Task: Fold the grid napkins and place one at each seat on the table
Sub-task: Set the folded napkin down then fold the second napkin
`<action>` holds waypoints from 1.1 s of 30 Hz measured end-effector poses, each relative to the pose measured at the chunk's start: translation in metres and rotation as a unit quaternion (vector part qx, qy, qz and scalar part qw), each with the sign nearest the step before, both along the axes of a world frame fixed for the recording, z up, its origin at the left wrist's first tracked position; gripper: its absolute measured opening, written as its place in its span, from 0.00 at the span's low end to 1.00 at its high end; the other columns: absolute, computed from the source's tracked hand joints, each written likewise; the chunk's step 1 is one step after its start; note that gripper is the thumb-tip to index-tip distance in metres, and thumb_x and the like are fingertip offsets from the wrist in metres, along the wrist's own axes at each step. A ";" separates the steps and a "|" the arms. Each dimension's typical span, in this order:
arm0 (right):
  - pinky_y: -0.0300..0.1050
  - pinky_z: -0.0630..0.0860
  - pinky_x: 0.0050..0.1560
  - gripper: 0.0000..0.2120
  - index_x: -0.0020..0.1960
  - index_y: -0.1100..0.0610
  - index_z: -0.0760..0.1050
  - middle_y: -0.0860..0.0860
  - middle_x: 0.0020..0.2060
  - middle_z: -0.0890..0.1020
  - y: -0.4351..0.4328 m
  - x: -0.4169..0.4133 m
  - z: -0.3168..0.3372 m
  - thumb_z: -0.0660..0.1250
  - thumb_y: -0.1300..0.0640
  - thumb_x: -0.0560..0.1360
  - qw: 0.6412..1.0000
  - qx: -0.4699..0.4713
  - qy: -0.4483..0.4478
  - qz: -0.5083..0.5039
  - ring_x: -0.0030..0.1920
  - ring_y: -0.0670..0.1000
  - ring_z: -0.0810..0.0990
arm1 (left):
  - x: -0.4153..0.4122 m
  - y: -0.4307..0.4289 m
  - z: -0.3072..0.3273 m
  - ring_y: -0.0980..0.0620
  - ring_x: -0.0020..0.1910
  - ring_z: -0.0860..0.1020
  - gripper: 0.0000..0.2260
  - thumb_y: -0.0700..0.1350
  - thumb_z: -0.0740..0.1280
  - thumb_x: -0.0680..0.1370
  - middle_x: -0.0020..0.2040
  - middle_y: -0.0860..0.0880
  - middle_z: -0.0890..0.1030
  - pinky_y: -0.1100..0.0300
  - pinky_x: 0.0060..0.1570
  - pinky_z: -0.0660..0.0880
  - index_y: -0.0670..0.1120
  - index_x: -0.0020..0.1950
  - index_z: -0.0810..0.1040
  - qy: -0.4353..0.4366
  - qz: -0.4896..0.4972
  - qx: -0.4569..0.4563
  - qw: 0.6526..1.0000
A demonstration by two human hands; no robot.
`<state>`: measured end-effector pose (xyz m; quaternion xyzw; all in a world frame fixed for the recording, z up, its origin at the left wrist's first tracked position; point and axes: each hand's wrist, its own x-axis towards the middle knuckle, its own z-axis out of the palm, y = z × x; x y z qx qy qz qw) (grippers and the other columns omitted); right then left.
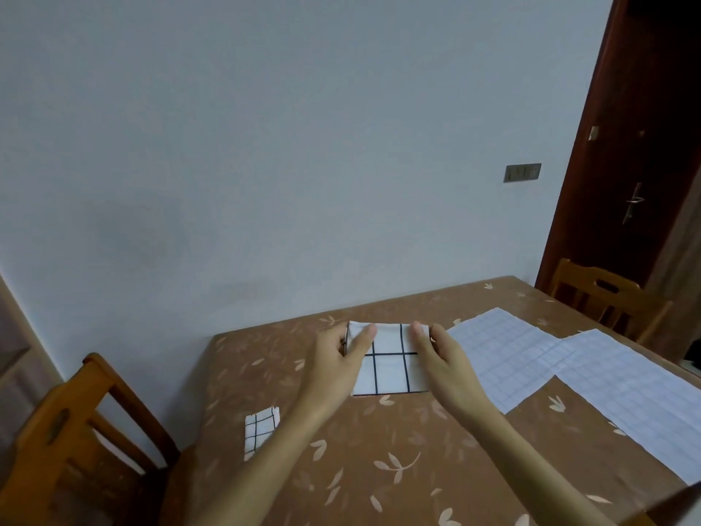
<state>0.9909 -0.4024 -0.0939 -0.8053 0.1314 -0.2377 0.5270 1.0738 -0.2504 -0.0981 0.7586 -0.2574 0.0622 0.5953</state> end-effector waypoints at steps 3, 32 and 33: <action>0.41 0.67 0.36 0.22 0.40 0.60 0.67 0.50 0.34 0.71 0.002 0.008 -0.015 0.52 0.44 0.84 0.999 -0.001 -0.009 -0.035 0.34 0.46 0.69 | -0.006 -0.012 -0.017 0.58 0.26 0.63 0.22 0.54 0.65 0.81 0.26 0.54 0.65 0.62 0.29 0.60 0.43 0.32 0.68 -0.042 0.052 0.002 0.998; 0.24 0.71 0.39 0.07 0.43 0.55 0.78 0.44 0.40 0.82 -0.088 -0.032 -0.309 0.74 0.64 0.73 0.936 0.046 0.348 -0.011 0.42 0.37 0.78 | -0.048 -0.038 -0.335 0.53 0.39 0.83 0.14 0.44 0.75 0.75 0.39 0.53 0.83 0.49 0.45 0.81 0.57 0.54 0.75 0.323 0.033 0.236 0.916; 0.22 0.70 0.38 0.06 0.43 0.54 0.78 0.44 0.39 0.82 -0.088 -0.035 -0.316 0.74 0.63 0.73 0.935 0.021 0.354 -0.007 0.41 0.36 0.77 | -0.051 -0.041 -0.337 0.54 0.39 0.82 0.13 0.44 0.75 0.75 0.38 0.55 0.83 0.53 0.44 0.80 0.54 0.56 0.76 0.315 0.039 0.252 0.914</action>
